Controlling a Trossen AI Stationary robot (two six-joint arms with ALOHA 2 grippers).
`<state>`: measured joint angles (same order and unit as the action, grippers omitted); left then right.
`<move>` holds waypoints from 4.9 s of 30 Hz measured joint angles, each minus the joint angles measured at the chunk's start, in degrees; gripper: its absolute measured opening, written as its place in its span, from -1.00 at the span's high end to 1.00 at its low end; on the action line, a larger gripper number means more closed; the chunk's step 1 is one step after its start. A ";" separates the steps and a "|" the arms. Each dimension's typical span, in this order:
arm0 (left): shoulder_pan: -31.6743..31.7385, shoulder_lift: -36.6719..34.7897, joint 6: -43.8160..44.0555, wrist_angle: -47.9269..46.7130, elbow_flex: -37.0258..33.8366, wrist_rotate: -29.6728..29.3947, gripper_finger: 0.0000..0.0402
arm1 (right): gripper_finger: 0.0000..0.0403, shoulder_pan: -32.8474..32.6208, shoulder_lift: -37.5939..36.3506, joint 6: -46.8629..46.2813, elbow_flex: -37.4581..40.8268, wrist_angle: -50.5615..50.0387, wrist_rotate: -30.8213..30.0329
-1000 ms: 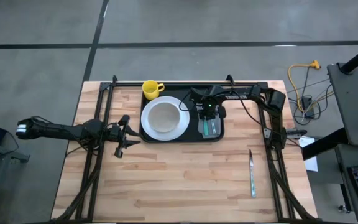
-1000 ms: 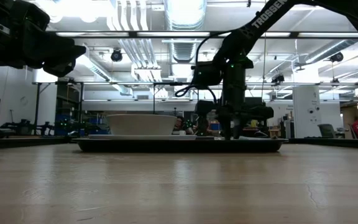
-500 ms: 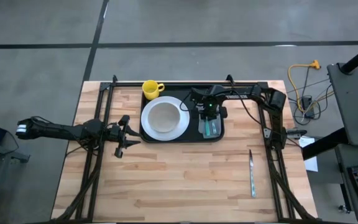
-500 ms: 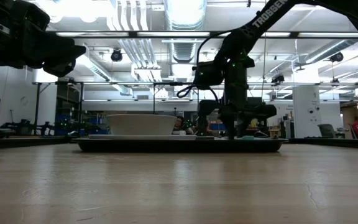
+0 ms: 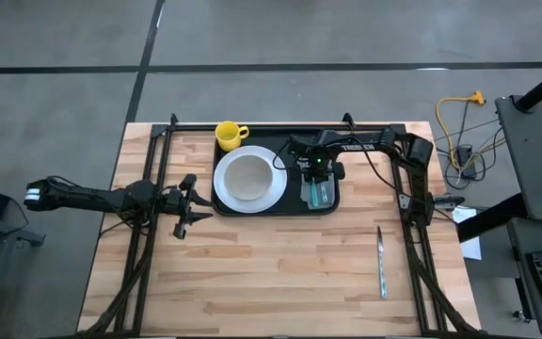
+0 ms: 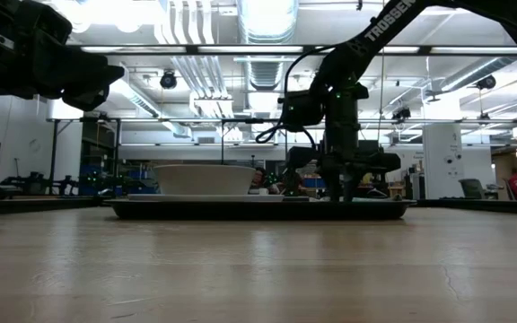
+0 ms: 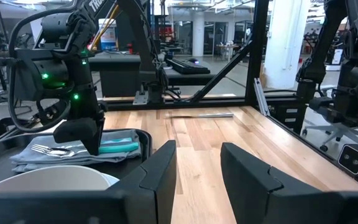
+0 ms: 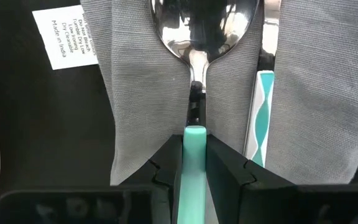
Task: Set up tray
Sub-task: Put the blue spoon on the gray napkin, then put the blue knife on the gray napkin
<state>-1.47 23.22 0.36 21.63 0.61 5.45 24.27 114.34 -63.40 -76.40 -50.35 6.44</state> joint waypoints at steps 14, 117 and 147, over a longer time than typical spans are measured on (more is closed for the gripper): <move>0.00 0.00 0.00 0.00 -0.01 0.02 0.46 | 0.73 -0.02 -0.35 2.85 0.04 1.60 -0.57; 0.01 0.02 0.00 0.00 0.01 0.00 0.46 | -0.55 -27.16 -23.63 -34.82 9.99 -21.87 -2.96; -0.01 0.02 -0.01 -0.01 -0.01 0.01 0.46 | -0.46 -61.32 -38.02 -71.39 33.53 -8.40 -2.54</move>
<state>-1.48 23.24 0.35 21.62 0.60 5.47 -37.05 76.32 -134.79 -42.87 -58.75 3.90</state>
